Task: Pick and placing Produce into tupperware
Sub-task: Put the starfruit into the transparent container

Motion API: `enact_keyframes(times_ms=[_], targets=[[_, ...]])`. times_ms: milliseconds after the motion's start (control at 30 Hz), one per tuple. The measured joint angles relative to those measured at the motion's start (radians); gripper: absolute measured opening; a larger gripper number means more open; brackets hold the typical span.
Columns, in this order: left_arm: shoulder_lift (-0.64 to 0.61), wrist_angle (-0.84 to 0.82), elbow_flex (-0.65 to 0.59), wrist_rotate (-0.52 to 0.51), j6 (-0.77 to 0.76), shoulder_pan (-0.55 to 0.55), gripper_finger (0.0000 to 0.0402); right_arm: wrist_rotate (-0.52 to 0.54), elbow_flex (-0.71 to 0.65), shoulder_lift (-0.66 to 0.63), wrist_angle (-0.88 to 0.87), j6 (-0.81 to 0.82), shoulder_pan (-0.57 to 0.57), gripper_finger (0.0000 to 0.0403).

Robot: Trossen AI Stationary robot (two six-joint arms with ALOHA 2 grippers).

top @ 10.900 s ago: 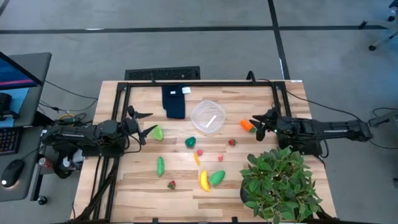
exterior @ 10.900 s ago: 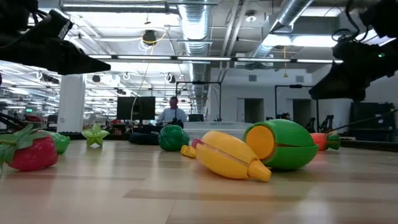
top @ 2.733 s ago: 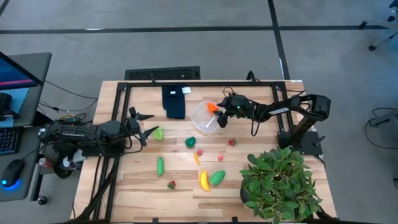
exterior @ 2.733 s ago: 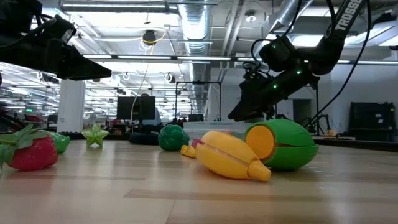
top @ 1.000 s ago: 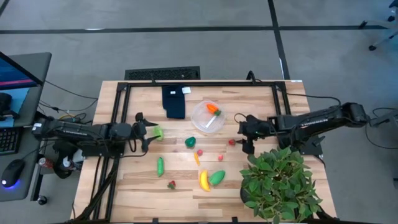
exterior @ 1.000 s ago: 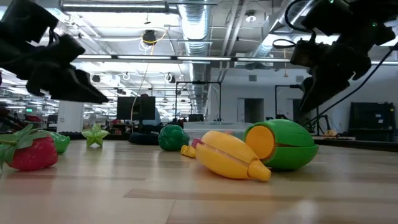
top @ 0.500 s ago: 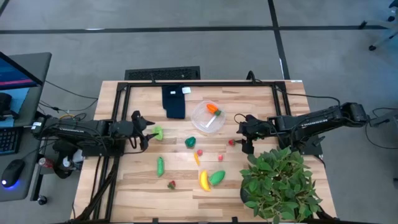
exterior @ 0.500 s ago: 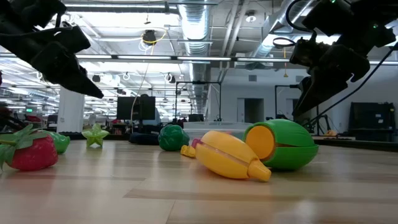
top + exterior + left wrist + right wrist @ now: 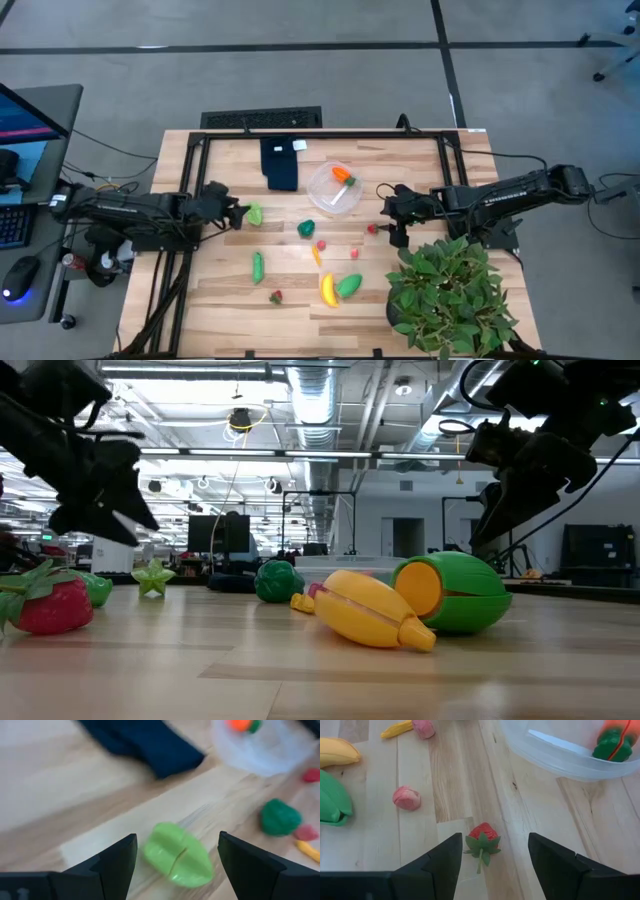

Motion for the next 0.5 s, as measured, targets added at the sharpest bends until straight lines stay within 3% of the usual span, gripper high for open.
enact_keyframes(times_ms=[133, 500], targets=[[0.052, -0.03, 0.0, 0.007, -0.068, 0.0, 0.0265, 0.0, 0.0, 0.0, 0.0, -0.012, 0.005, 0.0221], [0.166, 0.027, 0.0, 0.024, -0.071, 0.0, 0.0265, 0.0, 0.0, 0.0, 0.0, 0.008, 0.051, 0.0221]])
